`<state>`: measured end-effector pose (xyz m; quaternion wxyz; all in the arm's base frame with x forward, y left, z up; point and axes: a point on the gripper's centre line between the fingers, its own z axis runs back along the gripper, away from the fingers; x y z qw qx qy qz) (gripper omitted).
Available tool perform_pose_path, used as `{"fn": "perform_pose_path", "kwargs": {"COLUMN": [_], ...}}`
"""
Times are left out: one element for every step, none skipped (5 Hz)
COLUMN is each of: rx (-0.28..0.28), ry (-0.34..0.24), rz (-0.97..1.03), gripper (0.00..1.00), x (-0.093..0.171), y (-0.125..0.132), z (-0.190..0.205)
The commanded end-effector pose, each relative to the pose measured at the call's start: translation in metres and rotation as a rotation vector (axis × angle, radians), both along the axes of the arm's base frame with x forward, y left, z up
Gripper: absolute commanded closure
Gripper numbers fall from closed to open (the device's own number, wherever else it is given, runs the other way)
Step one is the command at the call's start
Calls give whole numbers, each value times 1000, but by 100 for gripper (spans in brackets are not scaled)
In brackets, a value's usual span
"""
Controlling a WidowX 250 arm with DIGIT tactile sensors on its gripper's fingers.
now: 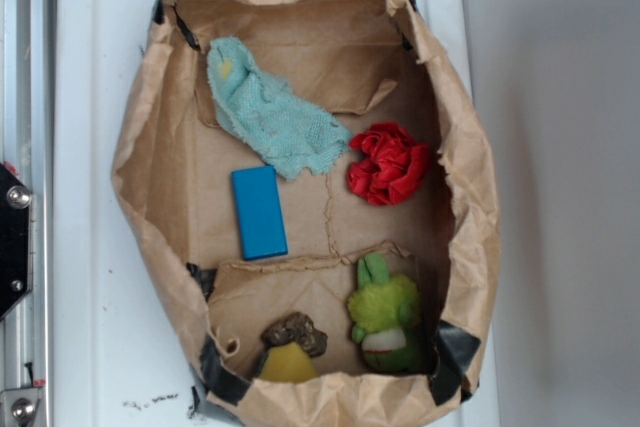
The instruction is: Grab the blue cloth.
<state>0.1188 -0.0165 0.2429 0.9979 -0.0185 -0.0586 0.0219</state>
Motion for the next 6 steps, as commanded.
{"fn": "perform_pose_path", "kwargs": {"rx": [0, -2, 16, 2, -4, 51], "ry": [0, -33, -65, -75, -79, -68], "rz": [0, 63, 85, 51, 12, -49], "gripper": [0, 0, 0, 0, 0, 0], "x": [0, 50, 100, 137, 163, 178], "y": [0, 13, 27, 45, 57, 70], "z": [0, -9, -21, -33, -51, -75]}}
